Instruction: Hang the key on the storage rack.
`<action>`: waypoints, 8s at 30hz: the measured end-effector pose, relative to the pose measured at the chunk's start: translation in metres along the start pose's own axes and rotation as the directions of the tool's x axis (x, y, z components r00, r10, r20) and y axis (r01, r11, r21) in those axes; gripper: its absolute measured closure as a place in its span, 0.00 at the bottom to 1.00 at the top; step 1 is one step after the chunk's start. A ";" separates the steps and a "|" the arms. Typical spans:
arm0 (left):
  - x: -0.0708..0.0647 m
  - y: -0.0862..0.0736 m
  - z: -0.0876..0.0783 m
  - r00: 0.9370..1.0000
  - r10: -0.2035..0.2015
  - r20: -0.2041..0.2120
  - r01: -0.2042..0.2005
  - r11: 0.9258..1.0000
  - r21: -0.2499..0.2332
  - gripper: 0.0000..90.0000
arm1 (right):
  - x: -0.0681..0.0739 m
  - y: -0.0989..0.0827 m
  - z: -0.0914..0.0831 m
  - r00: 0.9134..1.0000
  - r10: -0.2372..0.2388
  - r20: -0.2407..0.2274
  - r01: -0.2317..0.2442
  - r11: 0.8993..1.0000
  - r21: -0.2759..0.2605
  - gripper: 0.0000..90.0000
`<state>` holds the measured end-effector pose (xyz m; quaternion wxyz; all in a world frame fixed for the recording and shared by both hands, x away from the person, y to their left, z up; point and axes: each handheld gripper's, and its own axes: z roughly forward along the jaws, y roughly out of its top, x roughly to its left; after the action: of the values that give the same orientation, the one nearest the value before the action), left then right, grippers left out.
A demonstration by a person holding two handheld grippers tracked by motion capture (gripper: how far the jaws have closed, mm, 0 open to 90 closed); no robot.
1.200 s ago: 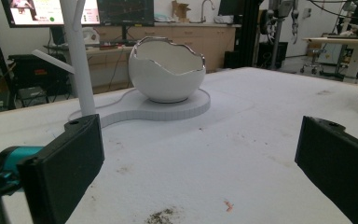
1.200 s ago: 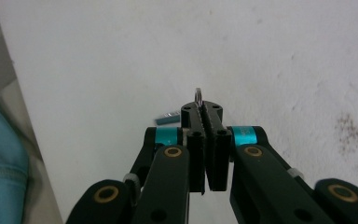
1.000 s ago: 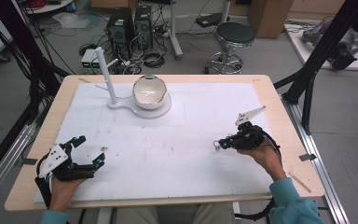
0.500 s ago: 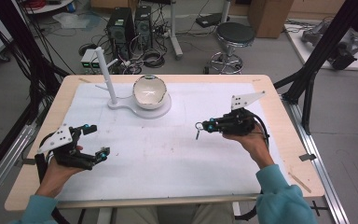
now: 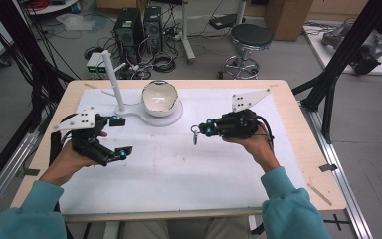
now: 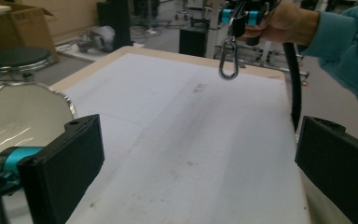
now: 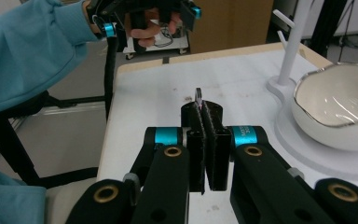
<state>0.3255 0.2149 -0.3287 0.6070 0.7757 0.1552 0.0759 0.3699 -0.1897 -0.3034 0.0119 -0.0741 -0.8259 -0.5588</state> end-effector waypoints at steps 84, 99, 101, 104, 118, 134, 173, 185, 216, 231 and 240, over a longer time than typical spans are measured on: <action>-0.008 0.051 0.093 0.975 0.005 0.222 -0.028 0.995 0.099 0.97 | 0.002 0.008 0.029 0.993 -0.011 -0.114 0.006 0.999 -0.047 0.99; -0.008 0.052 0.091 0.977 0.006 0.212 -0.031 0.993 0.117 0.98 | 0.004 0.009 0.031 0.992 -0.067 -0.111 0.059 0.995 -0.079 0.72; -0.008 0.052 0.090 0.980 0.008 0.197 -0.032 0.992 0.120 0.98 | 0.008 0.010 0.031 0.996 -0.073 -0.046 0.068 0.992 -0.108 0.36; -0.006 0.053 0.087 0.982 0.015 0.188 -0.038 0.992 0.117 0.98 | 0.009 0.008 0.029 0.997 -0.039 0.064 0.044 0.996 -0.083 0.10; 0.023 0.072 0.045 0.997 0.044 0.062 -0.053 0.986 0.155 0.98 | 0.009 -0.028 -0.021 0.945 0.038 0.325 -0.002 0.994 -0.113 0.01; 0.074 0.102 -0.025 0.991 0.060 -0.123 -0.030 0.971 0.236 0.98 | 0.017 -0.102 -0.064 0.829 0.138 0.542 -0.048 0.983 -0.177 0.01; 0.142 0.061 -0.033 0.948 -0.026 -0.316 0.156 0.906 0.393 0.98 | 0.037 -0.190 -0.080 0.733 0.228 0.641 -0.019 0.949 -0.315 0.01; 0.150 0.056 -0.030 0.942 -0.039 -0.333 0.182 0.893 0.412 0.98 | 0.037 -0.192 -0.077 0.726 0.214 0.653 -0.006 0.952 -0.306 0.01; 0.175 0.045 -0.033 0.927 -0.072 -0.367 0.223 0.894 0.388 0.98 | 0.037 -0.192 -0.077 0.714 0.218 0.666 -0.002 0.951 -0.309 0.01; 0.184 0.039 -0.034 0.916 -0.077 -0.393 0.236 0.897 0.374 0.98 | 0.037 -0.192 -0.078 0.712 0.229 0.664 -0.010 0.948 -0.317 0.01; 0.182 0.041 -0.034 0.876 -0.060 -0.478 0.239 0.916 0.323 0.56 | 0.037 -0.192 -0.077 0.712 0.225 0.665 -0.005 0.949 -0.316 0.01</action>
<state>0.4925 0.2984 -0.2928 0.3987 0.8217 0.3662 0.1779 0.3025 -0.3274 -0.4478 -0.2742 -0.3306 -0.6719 -0.6034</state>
